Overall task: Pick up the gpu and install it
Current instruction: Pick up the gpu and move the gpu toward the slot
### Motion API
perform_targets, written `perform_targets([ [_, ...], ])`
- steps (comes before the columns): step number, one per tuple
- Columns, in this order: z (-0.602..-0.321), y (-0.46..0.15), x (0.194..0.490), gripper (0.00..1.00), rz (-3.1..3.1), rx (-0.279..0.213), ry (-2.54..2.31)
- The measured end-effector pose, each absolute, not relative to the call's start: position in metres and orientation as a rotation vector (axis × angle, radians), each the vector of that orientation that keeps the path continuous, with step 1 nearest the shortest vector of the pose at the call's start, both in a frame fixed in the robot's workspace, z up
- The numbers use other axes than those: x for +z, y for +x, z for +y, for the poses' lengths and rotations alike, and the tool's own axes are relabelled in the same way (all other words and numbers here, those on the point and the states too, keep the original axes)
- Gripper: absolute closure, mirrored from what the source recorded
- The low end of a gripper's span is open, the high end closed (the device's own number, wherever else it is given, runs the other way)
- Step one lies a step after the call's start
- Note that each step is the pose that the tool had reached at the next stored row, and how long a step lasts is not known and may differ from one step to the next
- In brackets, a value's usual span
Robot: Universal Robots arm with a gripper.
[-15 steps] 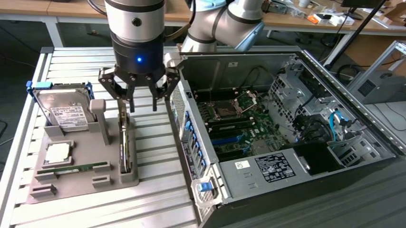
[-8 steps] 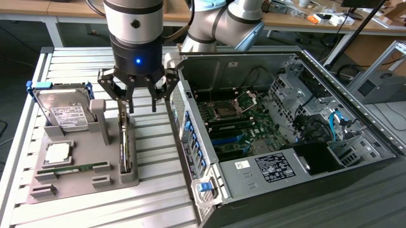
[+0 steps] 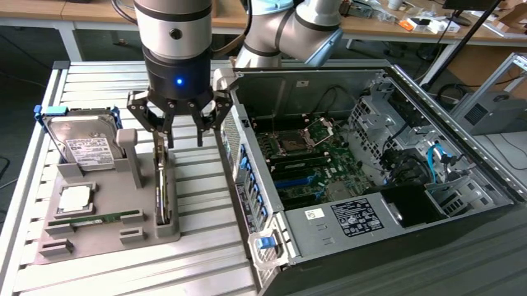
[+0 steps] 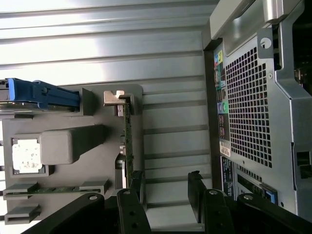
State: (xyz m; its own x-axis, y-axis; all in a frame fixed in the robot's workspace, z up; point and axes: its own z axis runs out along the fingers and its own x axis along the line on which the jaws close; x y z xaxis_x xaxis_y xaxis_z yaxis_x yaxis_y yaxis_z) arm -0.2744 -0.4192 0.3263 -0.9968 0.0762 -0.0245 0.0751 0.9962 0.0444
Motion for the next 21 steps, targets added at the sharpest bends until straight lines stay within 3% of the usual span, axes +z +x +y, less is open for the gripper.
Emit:
perform_targets([
  [21,-0.4197,-0.2744,0.3187,0.5,3.113,0.068,0.118],
])
